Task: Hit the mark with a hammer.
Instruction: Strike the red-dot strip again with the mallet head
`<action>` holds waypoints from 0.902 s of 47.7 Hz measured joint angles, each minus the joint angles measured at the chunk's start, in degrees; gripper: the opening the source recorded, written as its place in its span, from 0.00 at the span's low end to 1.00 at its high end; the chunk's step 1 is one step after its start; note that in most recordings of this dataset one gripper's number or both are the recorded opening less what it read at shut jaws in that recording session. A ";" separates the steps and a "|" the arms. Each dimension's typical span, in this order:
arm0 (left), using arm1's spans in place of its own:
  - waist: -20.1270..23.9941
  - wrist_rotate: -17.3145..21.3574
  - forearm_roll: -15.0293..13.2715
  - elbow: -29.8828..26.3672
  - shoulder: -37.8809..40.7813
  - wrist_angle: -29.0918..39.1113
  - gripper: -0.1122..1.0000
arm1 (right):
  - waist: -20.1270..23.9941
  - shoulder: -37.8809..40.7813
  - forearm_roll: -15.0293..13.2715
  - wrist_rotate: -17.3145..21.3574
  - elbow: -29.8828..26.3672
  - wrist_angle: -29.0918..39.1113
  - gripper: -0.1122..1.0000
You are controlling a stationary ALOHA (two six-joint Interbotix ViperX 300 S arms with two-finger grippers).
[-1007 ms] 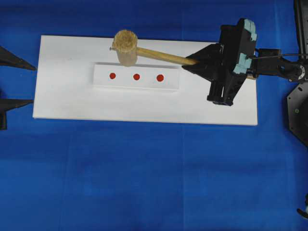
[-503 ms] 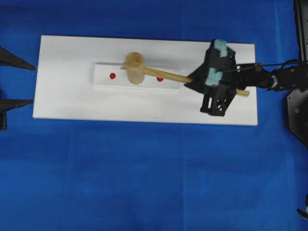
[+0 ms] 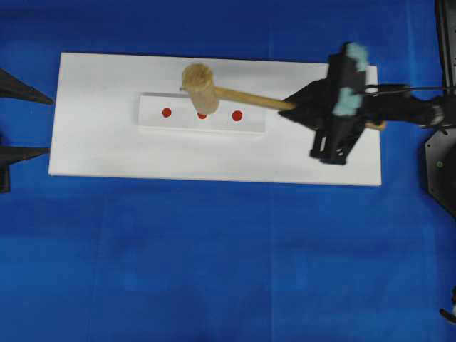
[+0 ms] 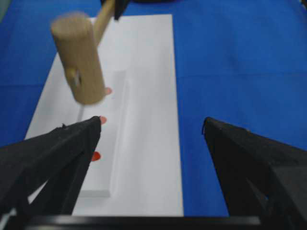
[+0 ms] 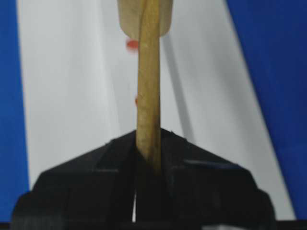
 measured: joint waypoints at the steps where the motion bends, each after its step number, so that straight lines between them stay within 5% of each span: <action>1: 0.00 0.00 0.00 0.00 0.00 0.09 0.92 | 0.00 -1.32 -0.18 0.00 0.53 -0.09 0.12; 18: 0.00 0.00 0.00 0.00 0.00 0.09 0.92 | -0.09 -16.08 -0.35 -0.35 7.29 -2.02 0.12; 34: 0.00 0.00 0.00 0.00 -0.09 0.09 0.92 | 0.00 -14.15 -0.26 -0.44 7.65 -1.32 0.12; 43: 0.00 0.00 0.00 0.00 0.00 0.09 0.92 | 0.18 -3.08 1.76 -0.09 9.05 0.00 0.12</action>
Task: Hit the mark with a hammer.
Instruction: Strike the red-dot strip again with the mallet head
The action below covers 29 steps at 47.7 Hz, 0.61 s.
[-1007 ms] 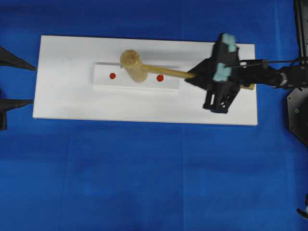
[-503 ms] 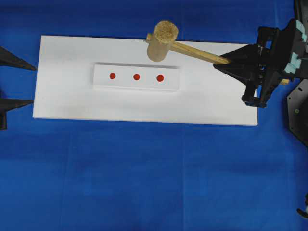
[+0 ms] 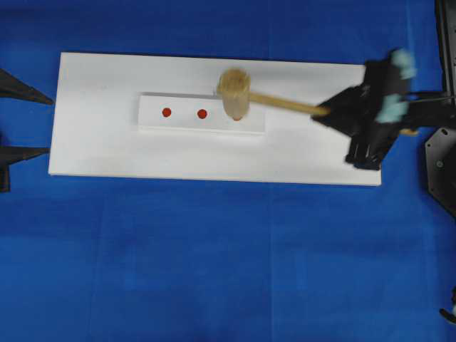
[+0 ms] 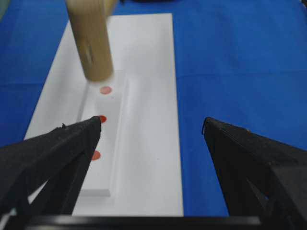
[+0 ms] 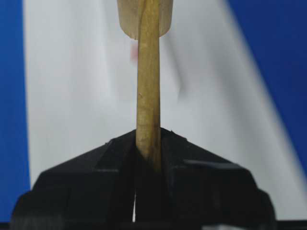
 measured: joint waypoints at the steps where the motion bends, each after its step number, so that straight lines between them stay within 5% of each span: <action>1: 0.00 0.00 0.09 0.00 0.00 0.00 0.92 | 0.00 1.49 0.35 0.09 0.00 0.35 0.12; 12: 0.00 0.00 0.00 0.00 0.00 -0.09 0.92 | -0.26 7.38 1.23 0.00 -1.58 3.52 0.12; 29: 0.00 -0.09 0.00 0.00 0.00 -0.09 0.92 | -0.18 -1.41 0.62 -0.97 -2.29 1.32 0.12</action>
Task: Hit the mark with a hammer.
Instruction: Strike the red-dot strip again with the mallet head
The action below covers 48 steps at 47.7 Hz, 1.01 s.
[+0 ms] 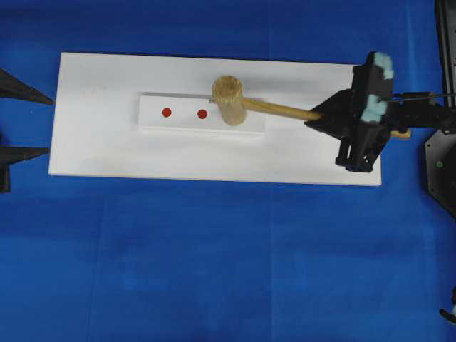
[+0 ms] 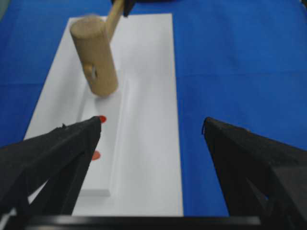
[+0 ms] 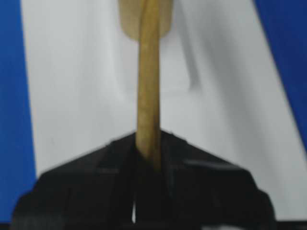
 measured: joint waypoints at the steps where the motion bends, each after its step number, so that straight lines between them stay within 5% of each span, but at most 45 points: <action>1: 0.00 0.09 0.00 0.00 0.00 0.09 0.92 | 0.00 -0.70 -0.18 -0.18 -0.18 0.00 0.12; 21: 0.00 0.00 0.00 0.00 0.00 0.00 0.92 | 0.53 -4.48 -1.41 -3.08 -3.69 0.62 0.12; 48: 0.00 0.00 0.00 0.00 0.00 0.09 0.92 | 2.29 11.69 -2.11 -3.43 -18.72 1.49 0.12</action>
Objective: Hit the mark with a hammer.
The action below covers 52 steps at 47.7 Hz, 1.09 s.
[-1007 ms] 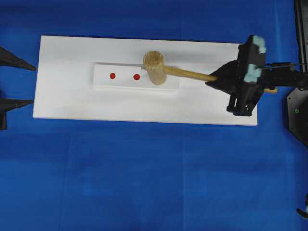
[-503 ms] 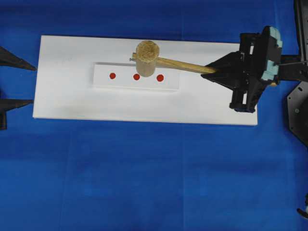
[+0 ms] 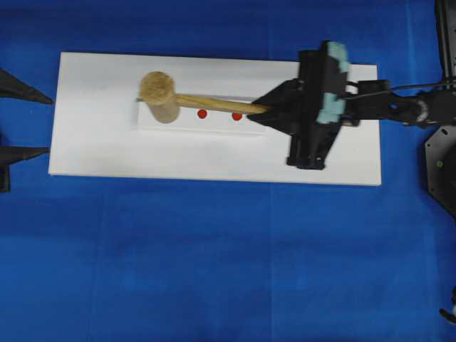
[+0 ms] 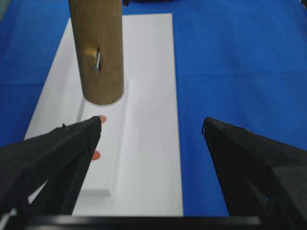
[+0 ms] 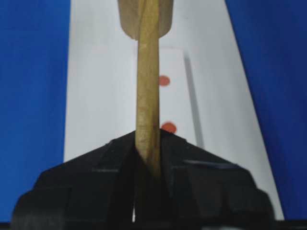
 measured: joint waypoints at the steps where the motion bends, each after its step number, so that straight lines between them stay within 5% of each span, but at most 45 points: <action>1: 0.00 0.00 0.09 0.00 0.00 -0.09 0.92 | 0.00 0.79 -0.09 0.00 -0.70 0.26 0.12; 21: 0.00 -0.09 0.09 0.09 0.70 -1.14 0.92 | 0.09 4.04 -1.05 0.00 -4.31 2.02 0.12; 52: 3.25 -0.18 0.00 -1.85 26.46 -26.63 0.93 | 0.79 4.48 -1.67 -0.09 -4.83 2.29 0.12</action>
